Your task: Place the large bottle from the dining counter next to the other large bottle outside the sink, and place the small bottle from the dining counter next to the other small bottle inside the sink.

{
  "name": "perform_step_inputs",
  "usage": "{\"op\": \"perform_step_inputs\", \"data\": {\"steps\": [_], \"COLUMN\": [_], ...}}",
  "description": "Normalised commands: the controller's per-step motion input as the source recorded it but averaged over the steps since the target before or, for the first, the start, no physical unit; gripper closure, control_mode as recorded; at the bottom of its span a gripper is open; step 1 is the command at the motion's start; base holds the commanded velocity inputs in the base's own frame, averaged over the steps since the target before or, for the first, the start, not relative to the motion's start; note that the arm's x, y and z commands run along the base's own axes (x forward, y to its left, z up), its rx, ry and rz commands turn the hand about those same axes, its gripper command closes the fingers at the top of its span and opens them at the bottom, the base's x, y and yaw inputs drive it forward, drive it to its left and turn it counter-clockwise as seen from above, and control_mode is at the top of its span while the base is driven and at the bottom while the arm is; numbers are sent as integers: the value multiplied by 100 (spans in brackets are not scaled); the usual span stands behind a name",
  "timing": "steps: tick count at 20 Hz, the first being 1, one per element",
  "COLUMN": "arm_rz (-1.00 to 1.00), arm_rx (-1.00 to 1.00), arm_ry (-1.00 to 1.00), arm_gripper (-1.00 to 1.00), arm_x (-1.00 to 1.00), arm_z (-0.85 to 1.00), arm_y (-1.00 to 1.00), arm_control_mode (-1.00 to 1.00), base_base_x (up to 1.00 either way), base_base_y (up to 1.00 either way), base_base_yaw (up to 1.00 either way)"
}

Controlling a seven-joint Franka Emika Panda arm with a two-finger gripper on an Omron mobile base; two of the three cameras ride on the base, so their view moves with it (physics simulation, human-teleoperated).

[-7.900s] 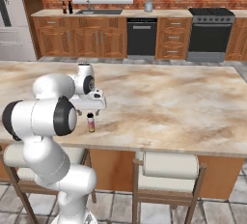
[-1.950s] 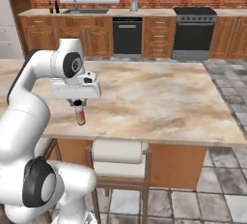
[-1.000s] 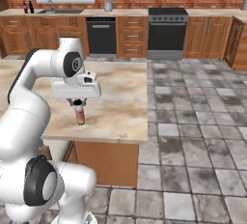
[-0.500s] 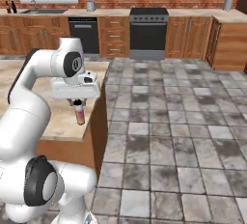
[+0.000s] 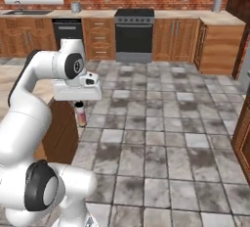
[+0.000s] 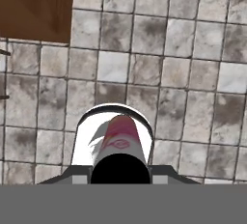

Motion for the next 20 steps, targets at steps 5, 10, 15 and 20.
{"op": "perform_step_inputs", "data": {"steps": [5,10,15,20], "arm_rz": [0,0,0,0], "arm_rx": [0,0,0,0], "arm_ry": [0,0,0,0], "arm_gripper": [100,100,100,100], "arm_x": [0,0,0,0], "arm_z": [0,0,0,0], "arm_y": [0,0,0,0], "arm_control_mode": [100,100,100,100], "base_base_x": [100,100,100,100], "base_base_y": [-43,-32,-20,-18], "base_base_yaw": [14,16,15,13]}}
